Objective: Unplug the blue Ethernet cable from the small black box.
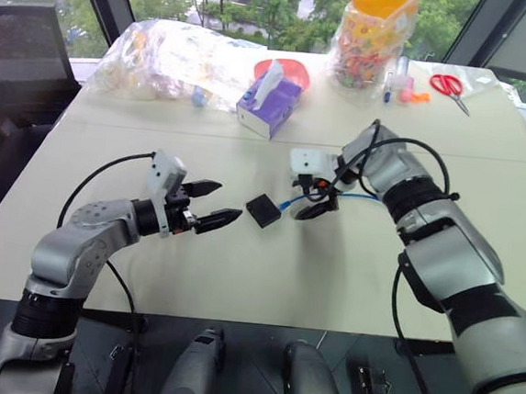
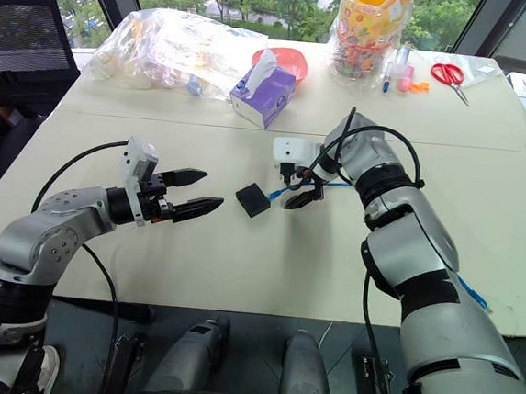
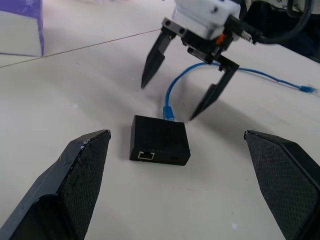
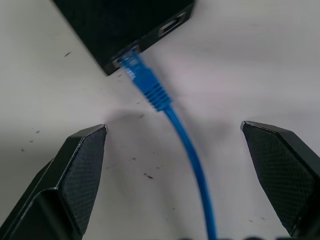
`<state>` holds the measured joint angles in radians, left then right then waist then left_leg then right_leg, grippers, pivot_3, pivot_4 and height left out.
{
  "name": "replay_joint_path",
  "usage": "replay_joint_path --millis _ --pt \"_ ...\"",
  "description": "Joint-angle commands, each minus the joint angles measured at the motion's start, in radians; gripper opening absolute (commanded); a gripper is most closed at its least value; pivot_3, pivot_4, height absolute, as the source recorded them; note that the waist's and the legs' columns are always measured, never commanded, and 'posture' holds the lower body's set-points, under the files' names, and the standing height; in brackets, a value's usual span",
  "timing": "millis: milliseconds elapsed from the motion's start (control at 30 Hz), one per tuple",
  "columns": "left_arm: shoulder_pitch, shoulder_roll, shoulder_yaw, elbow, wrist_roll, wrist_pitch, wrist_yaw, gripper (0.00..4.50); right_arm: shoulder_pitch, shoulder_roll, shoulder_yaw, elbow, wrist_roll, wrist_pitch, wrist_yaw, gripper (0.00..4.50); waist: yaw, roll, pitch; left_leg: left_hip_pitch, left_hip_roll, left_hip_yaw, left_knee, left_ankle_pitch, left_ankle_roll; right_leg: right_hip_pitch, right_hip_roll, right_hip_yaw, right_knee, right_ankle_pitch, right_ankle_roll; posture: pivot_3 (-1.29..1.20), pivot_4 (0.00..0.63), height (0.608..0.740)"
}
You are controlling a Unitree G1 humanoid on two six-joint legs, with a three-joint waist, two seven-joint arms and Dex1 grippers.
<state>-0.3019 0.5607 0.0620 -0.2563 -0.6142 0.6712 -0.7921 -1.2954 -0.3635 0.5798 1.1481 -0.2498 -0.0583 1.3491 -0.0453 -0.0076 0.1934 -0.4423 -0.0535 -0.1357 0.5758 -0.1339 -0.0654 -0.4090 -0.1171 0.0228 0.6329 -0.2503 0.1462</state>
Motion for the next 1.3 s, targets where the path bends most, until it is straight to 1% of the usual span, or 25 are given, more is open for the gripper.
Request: replay_joint_path --millis 33,400,500,600,633,733,833,933,1033,1100,1167,1233,1300 --pt "0.008 0.007 0.029 -0.044 0.0 -0.024 0.012 4.45 -0.048 0.029 -0.012 0.033 -0.038 -0.044 0.004 4.5 -0.004 0.0 0.0 0.0 0.0 0.0 0.0 0.0 0.0 0.0 0.0 0.0 0.0 0.0 0.0 0.0 0.15 0.728" --pt "0.007 0.004 0.02 -0.046 0.002 -0.033 0.028 4.45 -0.053 0.081 -0.04 0.058 -0.078 -0.079 0.023 4.5 -0.024 0.0 0.0 0.001 0.0 -0.001 0.0 0.0 0.0 0.0 0.001 0.0 0.003 0.0 0.0 0.0 0.15 0.728" --pt "0.004 0.002 0.017 -0.046 0.001 -0.033 0.029 4.5 -0.049 0.09 -0.051 0.056 -0.082 -0.075 0.029 3.66 -0.025 0.0 0.0 0.001 0.0 -0.001 0.0 0.0 0.0 -0.001 0.001 0.0 0.003 0.0 0.0 0.0 0.15 0.728" --pt "0.001 0.002 0.015 -0.044 0.001 -0.031 0.029 4.5 -0.043 0.096 -0.056 0.053 -0.089 -0.085 0.025 2.2 -0.025 0.0 0.0 0.001 0.0 -0.001 0.0 0.0 0.0 -0.001 0.001 0.0 0.004 0.0 0.0 0.0 0.15 0.728" --pt "-0.001 0.001 0.013 -0.042 0.002 -0.031 0.028 4.5 -0.042 0.1 -0.061 0.053 -0.088 -0.083 0.025 1.6 -0.025 0.0 0.0 0.001 0.0 -0.002 0.0 0.0 0.0 -0.001 0.001 0.0 0.004 0.0 0.0 0.0 0.15 0.728" --pt "-0.006 0.002 0.009 -0.038 0.002 -0.028 0.025 4.5 -0.043 0.114 -0.077 0.048 -0.08 -0.071 0.026 0.07 -0.025 0.0 0.0 0.001 0.0 -0.002 0.0 0.0 -0.001 -0.001 0.001 0.0 0.004 0.0 0.0 0.0 0.15 0.728" --pt "-0.011 0.003 0.003 -0.028 0.004 -0.027 0.02 4.5 -0.033 0.104 -0.086 0.021 -0.086 -0.08 -0.004 0.02 -0.024 0.0 0.0 0.001 0.0 -0.002 0.0 0.0 -0.001 -0.001 0.001 0.0 0.004 0.0 0.0 0.0 0.15 0.728" --pt "-0.021 0.004 -0.006 -0.019 0.007 -0.025 0.013 4.5 -0.001 0.066 -0.106 -0.054 -0.096 -0.131 -0.122 0.02 -0.022 0.0 0.0 0.001 0.0 -0.002 0.0 0.0 -0.001 -0.001 0.001 0.0 0.004 0.0 0.0 0.0 0.15 0.728" --pt "-0.044 0.005 -0.02 0.002 0.012 -0.027 -0.005 4.5 0.1 -0.002 -0.179 -0.246 -0.059 -0.18 -0.231 0.02 -0.017 0.0 0.0 0.001 0.0 -0.002 0.0 0.001 -0.001 -0.001 0.001 0.0 0.004 0.0 0.0 0.0 0.15 0.728" --pt "-0.092 -0.006 -0.027 0.041 0.003 -0.018 -0.022 4.5 0.26 -0.096 -0.261 -0.489 -0.061 -0.211 -0.363 0.02 0.003 0.0 0.0 0.001 0.0 -0.003 0.0 0.001 -0.001 0.0 0.001 0.0 0.004 0.0 0.0 0.0 0.15 0.728" --pt "-0.141 -0.017 -0.028 0.082 -0.009 -0.005 -0.038 4.5 0.403 -0.163 -0.329 -0.68 -0.092 -0.227 -0.5 0.02 0.011 0.0 0.0 0.001 -0.001 -0.003 0.0 0.001 -0.001 0.0 0.001 0.0 0.004 -0.001 0.001 0.0 0.15 0.728" --pt "-0.191 -0.026 -0.03 0.127 -0.02 0.008 -0.061 4.5 0.536 -0.204 -0.39 -0.845 -0.118 -0.214 -0.601 0.02 0.018 0.0 0.0 0.0 -0.001 -0.003 0.001 0.001 -0.001 0.0 0.001 0.0 0.004 -0.001 0.001 0.0 0.15 0.728" --pt "-0.227 -0.03 -0.035 0.163 -0.025 0.017 -0.082 4.5 0.621 -0.227 -0.422 -0.953 -0.148 -0.216 -0.682 0.02 0.019 0.0 0.0 0.0 -0.001 -0.002 0.001 0.001 -0.001 0.0 0.0 0.001 0.004 -0.001 0.001 0.0 0.15 0.728"
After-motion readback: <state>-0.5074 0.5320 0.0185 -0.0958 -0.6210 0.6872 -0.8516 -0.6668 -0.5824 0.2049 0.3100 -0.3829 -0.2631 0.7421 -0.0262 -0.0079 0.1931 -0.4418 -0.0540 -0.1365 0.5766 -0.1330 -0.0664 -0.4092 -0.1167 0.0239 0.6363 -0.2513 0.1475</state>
